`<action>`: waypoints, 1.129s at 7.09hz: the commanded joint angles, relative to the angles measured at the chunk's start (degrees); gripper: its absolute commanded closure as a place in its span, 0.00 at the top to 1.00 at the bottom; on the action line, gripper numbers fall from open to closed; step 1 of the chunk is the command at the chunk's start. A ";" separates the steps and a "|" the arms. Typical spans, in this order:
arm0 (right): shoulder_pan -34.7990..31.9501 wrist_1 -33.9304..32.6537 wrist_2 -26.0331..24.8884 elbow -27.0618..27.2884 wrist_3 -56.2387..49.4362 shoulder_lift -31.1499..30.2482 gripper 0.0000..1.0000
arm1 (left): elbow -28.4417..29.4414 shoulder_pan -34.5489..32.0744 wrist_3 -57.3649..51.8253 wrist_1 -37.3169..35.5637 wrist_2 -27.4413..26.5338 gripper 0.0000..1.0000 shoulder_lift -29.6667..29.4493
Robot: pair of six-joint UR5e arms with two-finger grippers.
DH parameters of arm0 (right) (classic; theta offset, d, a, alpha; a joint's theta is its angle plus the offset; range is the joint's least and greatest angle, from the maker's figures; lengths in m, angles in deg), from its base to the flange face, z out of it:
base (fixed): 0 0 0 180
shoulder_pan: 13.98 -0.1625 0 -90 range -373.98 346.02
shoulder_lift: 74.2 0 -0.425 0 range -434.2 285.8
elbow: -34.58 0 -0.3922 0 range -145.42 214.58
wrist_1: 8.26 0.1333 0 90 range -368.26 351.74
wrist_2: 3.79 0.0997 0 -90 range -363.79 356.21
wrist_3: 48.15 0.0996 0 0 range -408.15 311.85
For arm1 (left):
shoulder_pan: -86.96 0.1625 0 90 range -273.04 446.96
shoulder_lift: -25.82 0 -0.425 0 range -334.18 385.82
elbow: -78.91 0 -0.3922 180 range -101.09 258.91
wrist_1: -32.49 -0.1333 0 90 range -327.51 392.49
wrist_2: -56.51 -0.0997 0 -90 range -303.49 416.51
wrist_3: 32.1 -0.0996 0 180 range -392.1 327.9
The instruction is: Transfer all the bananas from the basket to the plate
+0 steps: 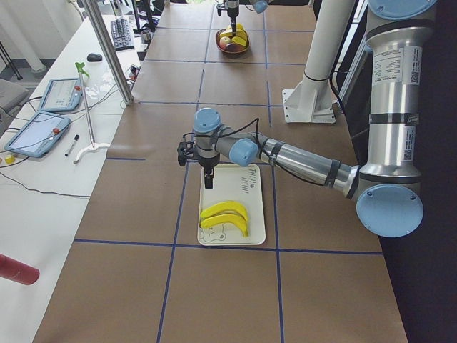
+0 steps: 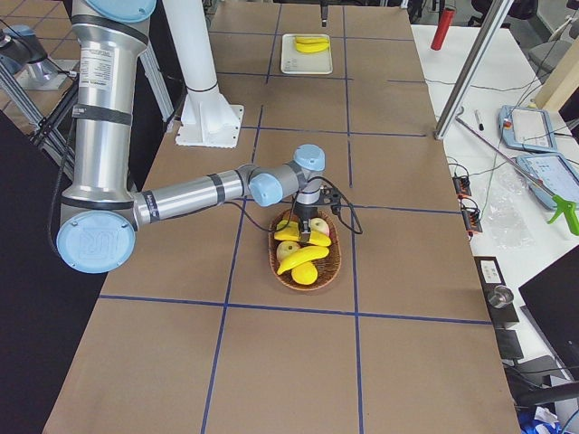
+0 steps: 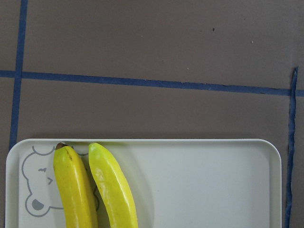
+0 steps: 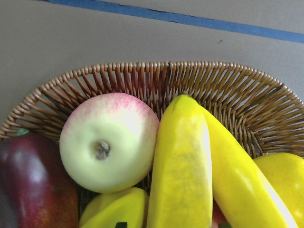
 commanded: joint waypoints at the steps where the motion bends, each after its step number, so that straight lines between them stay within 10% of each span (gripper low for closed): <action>1: 0.21 0.00 -0.07 -0.20 0.00 -0.06 0.67 | 0.01 0.00 0.00 0.00 0.00 1.00 0.00; 8: -0.14 -0.09 0.19 1.37 -0.35 -0.23 0.24 | 0.01 0.00 0.00 0.00 0.09 1.00 -0.09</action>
